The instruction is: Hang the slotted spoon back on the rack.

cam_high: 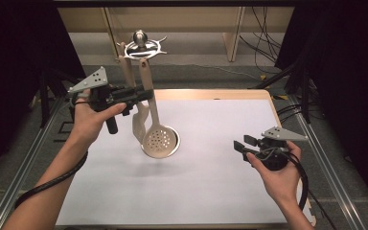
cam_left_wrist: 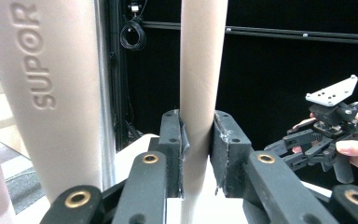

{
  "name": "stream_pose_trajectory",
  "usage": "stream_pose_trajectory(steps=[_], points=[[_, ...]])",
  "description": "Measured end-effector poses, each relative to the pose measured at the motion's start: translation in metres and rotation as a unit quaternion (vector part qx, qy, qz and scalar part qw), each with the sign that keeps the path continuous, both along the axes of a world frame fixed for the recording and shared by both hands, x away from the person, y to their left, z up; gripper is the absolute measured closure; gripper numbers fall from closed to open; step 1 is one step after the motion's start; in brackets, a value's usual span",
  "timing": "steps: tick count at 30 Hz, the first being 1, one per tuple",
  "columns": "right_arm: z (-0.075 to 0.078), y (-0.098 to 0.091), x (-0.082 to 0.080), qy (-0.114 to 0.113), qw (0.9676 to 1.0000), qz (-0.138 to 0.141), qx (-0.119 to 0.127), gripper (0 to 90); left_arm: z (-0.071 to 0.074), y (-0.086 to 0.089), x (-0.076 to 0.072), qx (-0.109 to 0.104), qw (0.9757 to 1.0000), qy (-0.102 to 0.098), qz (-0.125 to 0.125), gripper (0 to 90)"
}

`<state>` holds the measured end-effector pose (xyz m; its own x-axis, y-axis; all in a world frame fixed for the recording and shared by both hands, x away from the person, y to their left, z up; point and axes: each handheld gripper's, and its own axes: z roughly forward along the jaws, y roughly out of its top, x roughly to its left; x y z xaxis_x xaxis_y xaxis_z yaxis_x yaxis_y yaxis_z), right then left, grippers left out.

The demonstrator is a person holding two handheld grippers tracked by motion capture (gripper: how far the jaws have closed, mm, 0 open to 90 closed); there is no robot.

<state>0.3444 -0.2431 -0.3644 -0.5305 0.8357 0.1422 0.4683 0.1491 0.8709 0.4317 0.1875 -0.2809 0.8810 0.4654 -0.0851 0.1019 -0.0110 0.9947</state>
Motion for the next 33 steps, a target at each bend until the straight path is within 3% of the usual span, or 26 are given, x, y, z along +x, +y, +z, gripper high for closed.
stream_pose_trajectory(steps=[16, 19, 23, 24, 26, 29, 33], points=[[-0.001, 0.001, -0.001, 0.009, 1.0000, 0.000, -0.001, 52.9, 0.000, -0.001, -0.004, 0.011, 0.9995, -0.016, 0.026, 72.2], [-0.002, 0.001, 0.001, -0.001, 1.0000, 0.005, -0.007, 52.8, 0.002, -0.002, -0.007, 0.012, 0.9992, -0.020, 0.033, 68.6], [-0.001, 0.001, 0.000, 0.005, 1.0000, 0.003, -0.004, 52.7, 0.001, -0.002, -0.009, 0.018, 0.9987, -0.025, 0.041, 62.9], [-0.002, 0.003, 0.000, 0.011, 0.9999, 0.003, 0.004, 52.7, 0.001, -0.001, -0.011, 0.020, 0.9984, -0.027, 0.045, 61.1], [-0.002, 0.001, 0.001, -0.002, 1.0000, 0.005, -0.007, 52.7, 0.000, 0.000, -0.014, 0.023, 0.9976, -0.031, 0.057, 57.8], [-0.001, 0.001, 0.000, 0.010, 0.9999, 0.003, 0.003, 52.7, 0.000, 0.003, -0.022, 0.029, 0.9958, -0.044, 0.075, 55.3], [-0.001, 0.001, -0.001, 0.014, 0.9999, -0.005, 0.004, 52.7, -0.004, 0.009, -0.039, 0.043, 0.9920, -0.066, 0.099, 52.0]])
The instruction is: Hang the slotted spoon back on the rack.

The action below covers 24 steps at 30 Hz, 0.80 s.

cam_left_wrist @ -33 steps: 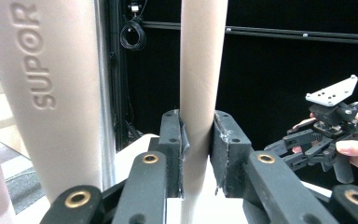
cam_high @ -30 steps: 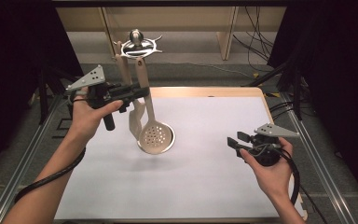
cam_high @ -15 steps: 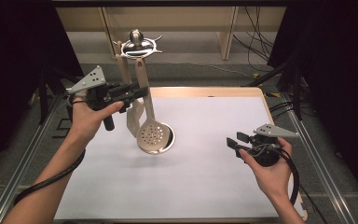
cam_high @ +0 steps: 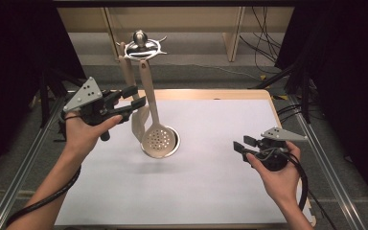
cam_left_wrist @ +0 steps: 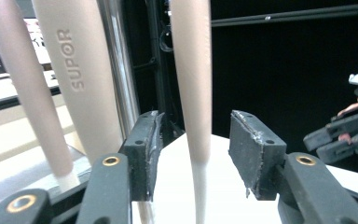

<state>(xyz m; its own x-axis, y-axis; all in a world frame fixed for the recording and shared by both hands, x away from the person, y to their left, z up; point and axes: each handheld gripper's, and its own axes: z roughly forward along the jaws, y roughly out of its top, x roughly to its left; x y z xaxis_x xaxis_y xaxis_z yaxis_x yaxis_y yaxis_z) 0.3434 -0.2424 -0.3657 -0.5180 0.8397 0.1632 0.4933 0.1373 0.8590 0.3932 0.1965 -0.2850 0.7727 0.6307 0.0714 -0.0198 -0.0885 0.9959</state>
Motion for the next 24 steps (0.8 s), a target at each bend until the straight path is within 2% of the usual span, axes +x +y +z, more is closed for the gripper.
stream_pose_trajectory(steps=[2, 5, 9, 10, 16, 19, 24], points=[[0.000, 0.001, -0.001, 0.008, 0.9999, -0.002, 0.005, 52.6, -0.001, 0.001, -0.004, 0.004, 1.0000, -0.002, 0.003, 50.4], [0.000, 0.001, 0.000, 0.007, 1.0000, -0.002, 0.004, 52.6, -0.009, 0.005, -0.016, 0.008, 0.9999, -0.006, 0.011, 48.0], [-0.002, -0.001, 0.002, -0.008, 0.9999, 0.005, -0.007, 52.5, -0.017, 0.010, -0.024, 0.005, 0.9996, -0.012, 0.026, 45.2], [-0.002, -0.001, 0.002, -0.007, 0.9999, 0.005, -0.007, 52.5, -0.025, 0.013, -0.028, 0.003, 0.9994, -0.013, 0.031, 44.7], [-0.002, -0.001, 0.001, 0.002, 1.0000, 0.004, -0.006, 52.4, -0.048, 0.022, -0.037, 0.000, 0.9990, 0.001, 0.045, 43.7], [-0.003, 0.000, 0.001, 0.002, 1.0000, 0.005, 0.000, 52.4, -0.056, 0.025, -0.040, 0.000, 0.9986, 0.004, 0.053, 43.4], [-0.004, 0.000, 0.002, -0.002, 1.0000, 0.002, -0.008, 52.4, -0.066, 0.028, -0.041, 0.005, 0.9981, 0.013, 0.061, 42.8]])
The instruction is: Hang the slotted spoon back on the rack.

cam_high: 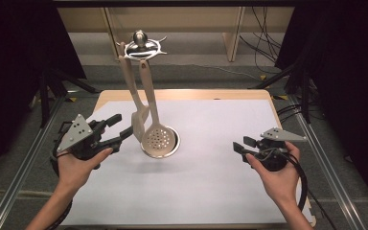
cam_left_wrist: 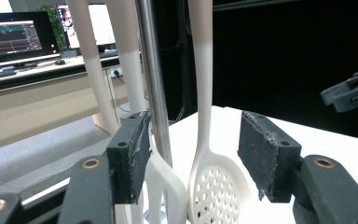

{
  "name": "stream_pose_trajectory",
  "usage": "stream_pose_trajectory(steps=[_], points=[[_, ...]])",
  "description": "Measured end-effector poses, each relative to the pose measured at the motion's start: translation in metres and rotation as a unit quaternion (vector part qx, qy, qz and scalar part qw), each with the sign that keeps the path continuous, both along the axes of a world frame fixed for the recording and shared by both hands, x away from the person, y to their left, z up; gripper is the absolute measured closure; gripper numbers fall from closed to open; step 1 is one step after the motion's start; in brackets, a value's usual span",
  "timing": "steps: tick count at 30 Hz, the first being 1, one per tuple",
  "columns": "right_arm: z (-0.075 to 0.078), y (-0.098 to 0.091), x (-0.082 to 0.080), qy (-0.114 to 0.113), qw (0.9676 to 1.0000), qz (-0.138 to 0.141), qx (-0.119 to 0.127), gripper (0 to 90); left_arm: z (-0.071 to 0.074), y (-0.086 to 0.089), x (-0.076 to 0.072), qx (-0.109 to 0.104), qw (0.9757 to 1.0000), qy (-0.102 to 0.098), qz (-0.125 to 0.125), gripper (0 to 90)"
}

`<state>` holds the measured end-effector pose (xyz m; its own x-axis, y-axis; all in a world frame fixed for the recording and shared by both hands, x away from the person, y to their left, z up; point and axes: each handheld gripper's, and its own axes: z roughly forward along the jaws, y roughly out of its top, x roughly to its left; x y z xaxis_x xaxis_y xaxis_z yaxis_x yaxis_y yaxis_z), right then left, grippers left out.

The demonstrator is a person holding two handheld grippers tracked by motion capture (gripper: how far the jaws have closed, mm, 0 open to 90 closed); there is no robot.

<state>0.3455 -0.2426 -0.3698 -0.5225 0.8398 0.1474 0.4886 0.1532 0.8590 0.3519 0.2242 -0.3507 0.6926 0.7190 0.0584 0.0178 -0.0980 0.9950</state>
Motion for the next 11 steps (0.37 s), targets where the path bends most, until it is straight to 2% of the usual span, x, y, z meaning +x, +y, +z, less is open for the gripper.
stream_pose_trajectory(steps=[3, 5, 7, 11], points=[[0.0018, -0.0018, -0.0010, 0.001, 1.0000, 0.001, -0.005, 52.4, -0.0016, 0.0010, 0.0012, 0.003, 1.0000, -0.006, 0.001, 42.6], [0.0013, -0.0023, -0.0005, -0.006, 1.0000, 0.002, -0.002, 52.4, -0.0030, 0.0010, 0.0004, -0.004, 1.0000, 0.003, 0.006, 42.6], [0.0021, -0.0013, -0.0023, 0.008, 0.9999, -0.004, 0.013, 52.4, -0.0031, 0.0011, 0.0020, -0.004, 0.9999, -0.007, 0.007, 42.5], [0.0017, -0.0034, -0.0005, -0.003, 1.0000, 0.001, 0.009, 52.3, -0.0047, 0.0002, 0.0020, -0.007, 0.9999, -0.006, 0.010, 42.5]])
